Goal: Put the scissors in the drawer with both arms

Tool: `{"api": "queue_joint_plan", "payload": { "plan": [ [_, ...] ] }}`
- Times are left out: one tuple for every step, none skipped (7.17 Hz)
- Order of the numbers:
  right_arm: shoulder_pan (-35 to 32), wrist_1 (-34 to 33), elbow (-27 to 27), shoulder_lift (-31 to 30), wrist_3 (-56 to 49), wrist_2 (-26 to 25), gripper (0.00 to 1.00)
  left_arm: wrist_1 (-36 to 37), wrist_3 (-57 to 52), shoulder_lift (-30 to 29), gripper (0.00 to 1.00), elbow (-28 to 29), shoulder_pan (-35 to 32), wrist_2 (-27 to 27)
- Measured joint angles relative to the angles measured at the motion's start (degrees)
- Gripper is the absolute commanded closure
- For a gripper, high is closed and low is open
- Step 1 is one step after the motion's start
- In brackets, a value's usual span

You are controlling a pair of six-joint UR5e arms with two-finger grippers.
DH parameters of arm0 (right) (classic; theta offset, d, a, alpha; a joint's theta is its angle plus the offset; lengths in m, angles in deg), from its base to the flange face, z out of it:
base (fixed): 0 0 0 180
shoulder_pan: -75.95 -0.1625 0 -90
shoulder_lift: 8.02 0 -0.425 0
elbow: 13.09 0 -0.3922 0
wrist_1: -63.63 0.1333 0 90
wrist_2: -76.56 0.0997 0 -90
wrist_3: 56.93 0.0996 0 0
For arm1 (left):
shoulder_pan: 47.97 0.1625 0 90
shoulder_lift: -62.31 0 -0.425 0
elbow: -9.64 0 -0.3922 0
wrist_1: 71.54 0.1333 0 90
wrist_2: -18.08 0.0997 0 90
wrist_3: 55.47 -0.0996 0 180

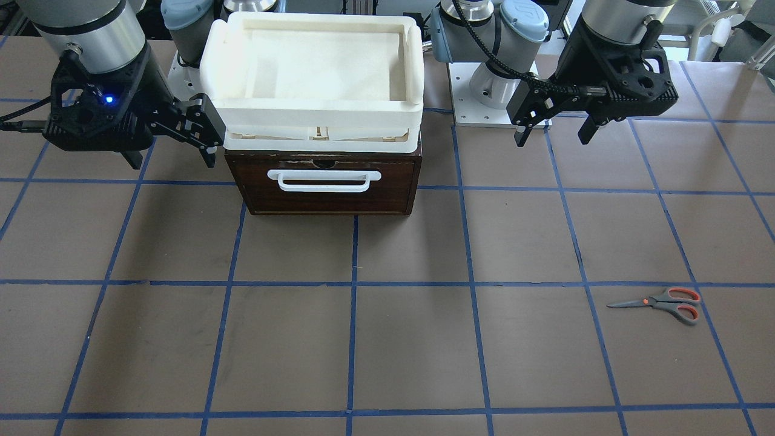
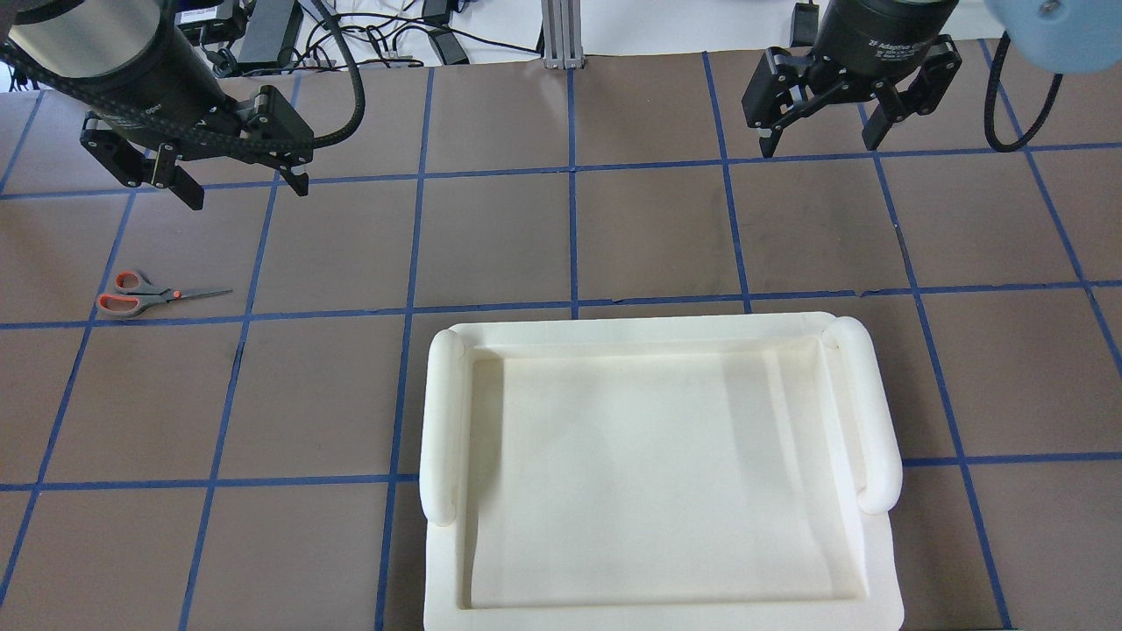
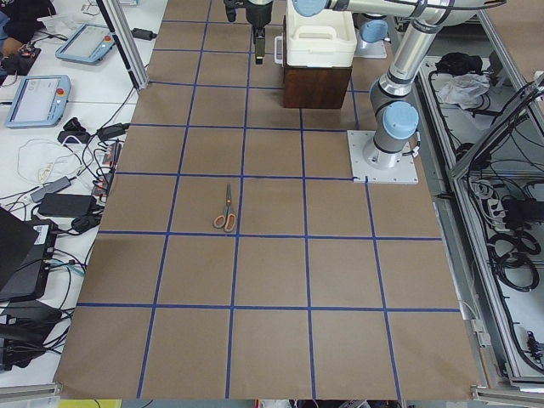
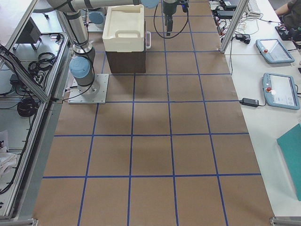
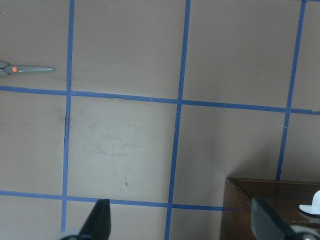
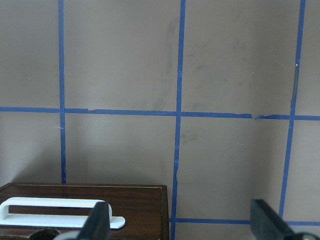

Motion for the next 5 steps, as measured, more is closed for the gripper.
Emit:
{"api": "queue_joint_plan", "payload": {
  "plan": [
    [-0.05, 0.03, 0.07, 0.08, 0.01, 0.1, 0.0, -0.05, 0.0, 0.08, 0.0, 0.0, 0.37, -0.02],
    [-0.09, 0.08, 0.14, 0.18, 0.05, 0.22, 0.0, -0.05, 0.0, 0.11, 0.0, 0.0, 0.68, -0.12],
    [-0.13, 0.1, 0.2, 0.3, 0.25, 0.32, 0.0, -0.04, 0.0, 0.13, 0.0, 0.0, 0.86, -0.2],
    [-0.25, -0.02, 0.28, 0.83, 2.03, 1.18, 0.0, -0.1, -0.02, 0.13, 0.0, 0.0, 0.97, -0.23],
    [-0.9, -0.63, 0.16, 2.84, 6.74, 4.05, 0.0, -0.07, -0.08, -0.05, 0.0, 0.07, 1.07, -0.27]
  ]
}}
